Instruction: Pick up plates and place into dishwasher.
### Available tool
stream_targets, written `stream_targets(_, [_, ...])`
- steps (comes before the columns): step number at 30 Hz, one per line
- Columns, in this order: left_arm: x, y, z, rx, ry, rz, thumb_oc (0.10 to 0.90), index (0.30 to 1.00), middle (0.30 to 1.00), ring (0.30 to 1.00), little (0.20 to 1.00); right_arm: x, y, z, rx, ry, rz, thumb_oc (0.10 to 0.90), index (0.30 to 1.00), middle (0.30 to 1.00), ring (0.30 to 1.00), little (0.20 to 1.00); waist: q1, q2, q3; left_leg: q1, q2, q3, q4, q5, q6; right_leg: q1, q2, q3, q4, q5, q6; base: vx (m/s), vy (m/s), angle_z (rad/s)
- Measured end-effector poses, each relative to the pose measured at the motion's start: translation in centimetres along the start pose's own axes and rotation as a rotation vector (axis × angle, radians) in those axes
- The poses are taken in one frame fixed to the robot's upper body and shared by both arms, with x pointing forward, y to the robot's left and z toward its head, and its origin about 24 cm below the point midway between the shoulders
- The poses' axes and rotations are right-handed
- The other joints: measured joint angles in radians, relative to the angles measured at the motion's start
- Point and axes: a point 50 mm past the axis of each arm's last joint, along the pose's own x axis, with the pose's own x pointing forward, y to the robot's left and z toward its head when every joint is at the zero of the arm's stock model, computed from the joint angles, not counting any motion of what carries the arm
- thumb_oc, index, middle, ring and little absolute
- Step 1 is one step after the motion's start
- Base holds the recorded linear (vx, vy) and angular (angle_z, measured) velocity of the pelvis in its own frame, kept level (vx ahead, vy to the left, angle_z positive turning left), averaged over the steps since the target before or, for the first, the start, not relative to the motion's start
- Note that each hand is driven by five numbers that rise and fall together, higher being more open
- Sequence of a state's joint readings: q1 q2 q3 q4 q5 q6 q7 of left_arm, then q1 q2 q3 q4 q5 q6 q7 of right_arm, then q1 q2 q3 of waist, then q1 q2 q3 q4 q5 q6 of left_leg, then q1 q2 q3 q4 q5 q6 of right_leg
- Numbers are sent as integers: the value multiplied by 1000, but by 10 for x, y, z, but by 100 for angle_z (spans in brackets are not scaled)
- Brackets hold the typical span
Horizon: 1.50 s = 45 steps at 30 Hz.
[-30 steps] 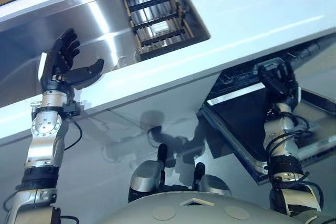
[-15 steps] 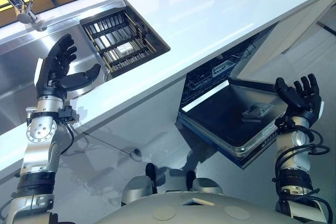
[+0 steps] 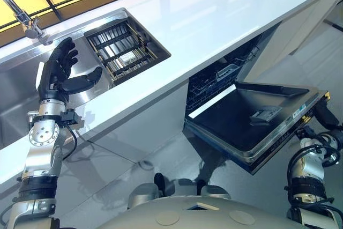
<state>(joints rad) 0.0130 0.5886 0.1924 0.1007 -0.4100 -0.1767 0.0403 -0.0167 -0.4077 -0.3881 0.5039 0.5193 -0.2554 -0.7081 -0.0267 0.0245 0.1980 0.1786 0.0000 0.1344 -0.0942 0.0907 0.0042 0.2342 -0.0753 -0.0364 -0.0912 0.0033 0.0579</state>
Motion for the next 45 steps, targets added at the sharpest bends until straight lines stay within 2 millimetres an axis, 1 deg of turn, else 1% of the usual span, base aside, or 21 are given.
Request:
stream_targets(4, [0,0,0,0,0,-8,800,900,900,900,900,-5,-20,-39,79,228,91,800,900,900,900,900,-12,0,-9,3,2,7,0,-4,-2,0,0,-1,0,0,0,40,-71,-5])
stream_targets(9, [0,0,-2,1,7,-14,800,900,900,900,900,-28,-32,-89,292,520,206,800,900,900,900,900,-18,2,-10,9,6,14,2,-8,-8,-1,0,-5,6,-1,1,45,-84,-4])
stream_targets(11, [0,0,-3,2,14,-17,800,900,900,900,900,-33,-34,-98,306,559,228,800,900,900,900,900,-20,5,-11,10,6,14,3,-9,-9,-1,0,-5,7,-4,4,87,-67,0])
stream_targets(12, [0,1,-4,3,16,-17,800,900,900,900,900,-32,-37,-98,322,555,233,800,900,900,900,900,-21,6,-11,10,6,14,4,-9,-9,-1,-1,-5,7,-4,4,139,-65,-1])
stream_targets(15, [-1,3,-7,7,31,-11,800,900,900,900,900,-30,-43,-101,337,573,259,800,900,900,900,900,-19,12,-7,25,10,19,5,-12,-13,0,-5,-40,26,-8,-1,128,-2,-4])
stream_targets(16, [-1,3,-7,8,32,-5,800,900,900,900,900,-29,-44,-101,349,577,261,800,900,900,900,900,-21,18,-4,26,10,16,5,-12,-13,0,-6,-46,35,-12,-2,-17,90,7])
stream_targets(19, [1,-1,-6,2,26,13,800,900,900,900,900,-11,-49,-85,349,534,279,800,900,900,900,900,-31,64,22,-2,1,2,19,0,1,-53,-19,-59,114,-43,2,-220,110,11])
stream_targets(20, [4,-4,-5,-5,18,12,800,900,900,900,900,-5,-50,-79,350,515,281,800,900,900,900,900,-31,84,32,-24,-4,-10,29,1,3,-79,-26,-62,137,-51,5,-419,87,19])
stream_targets(22, [11,-10,3,-32,-33,10,800,900,900,900,900,14,-44,-57,381,440,293,800,900,900,900,900,-31,138,60,-106,-14,-25,50,21,19,-182,-37,-68,210,-63,10,-378,38,15])
stream_targets(24, [25,-13,20,-87,-119,41,800,900,900,900,900,33,-25,-31,457,365,292,800,900,900,900,900,-31,189,103,-198,-20,-42,77,34,11,-287,-47,-74,276,-69,5,-257,49,8])
stream_targets(25, [29,-13,24,-102,-139,51,800,900,900,900,900,36,-19,-26,482,353,285,800,900,900,900,900,-30,198,113,-214,-20,-43,79,41,5,-312,-50,-78,295,-71,2,-192,69,6])
stream_targets(27, [41,-13,39,-167,-203,98,800,900,900,900,900,42,2,-10,576,315,268,800,900,900,900,900,-22,221,148,-268,-18,-47,93,52,-14,-393,-55,-80,365,-84,-9,-149,93,-7])
stream_targets(29, [48,-12,50,-227,-253,133,800,900,900,900,900,45,24,6,649,280,246,800,900,900,900,900,-13,241,187,-303,-19,-55,100,53,-17,-457,-68,-84,423,-93,-19,-90,79,-15])
stream_targets(30, [52,-13,55,-253,-272,138,800,900,900,900,900,43,32,10,702,266,223,800,900,900,900,900,-11,254,205,-320,-20,-62,105,50,-18,-482,-68,-86,445,-97,-25,-53,71,-5])
stream_targets(32, [55,-16,59,-278,-285,144,800,900,900,900,900,37,44,20,776,195,172,800,900,900,900,900,-18,263,231,-334,-33,-62,111,21,-40,-511,-81,-87,472,-103,-37,-55,91,0])
stream_targets(33, [54,-19,58,-279,-283,147,800,900,900,900,900,35,49,26,766,172,131,800,900,900,900,900,-21,266,235,-342,-37,-66,127,8,-32,-522,-85,-87,487,-108,-41,-29,94,-6])
stream_targets(35, [53,-24,56,-284,-278,142,800,900,900,900,900,31,56,35,732,130,35,800,900,900,900,900,-23,272,236,-355,-35,-79,138,7,-31,-540,-82,-82,510,-117,-43,3,64,-9])
stream_targets(37, [52,-27,55,-287,-271,139,800,900,900,900,900,29,56,36,716,124,-41,800,900,900,900,900,-23,273,235,-360,-36,-89,139,7,-31,-546,-81,-80,510,-120,-46,15,67,-3])
stream_targets(39, [48,-30,47,-303,-249,149,800,900,900,900,900,24,54,26,684,139,-75,800,900,900,900,900,-22,274,235,-358,-34,-97,139,11,-28,-546,-71,-82,513,-128,-51,12,76,-8])
stream_targets(42, [41,-30,41,-306,-226,153,800,900,900,900,900,15,55,10,626,177,33,800,900,900,900,900,-21,271,237,-347,-35,-112,137,54,-17,-543,-63,-81,526,-139,-53,9,54,-10])
stream_targets(45, [38,-36,38,-337,-220,151,800,900,900,900,900,15,49,1,579,195,178,800,900,900,900,900,-22,271,237,-347,-34,-112,130,55,-16,-544,-66,-84,527,-146,-49,6,17,2])
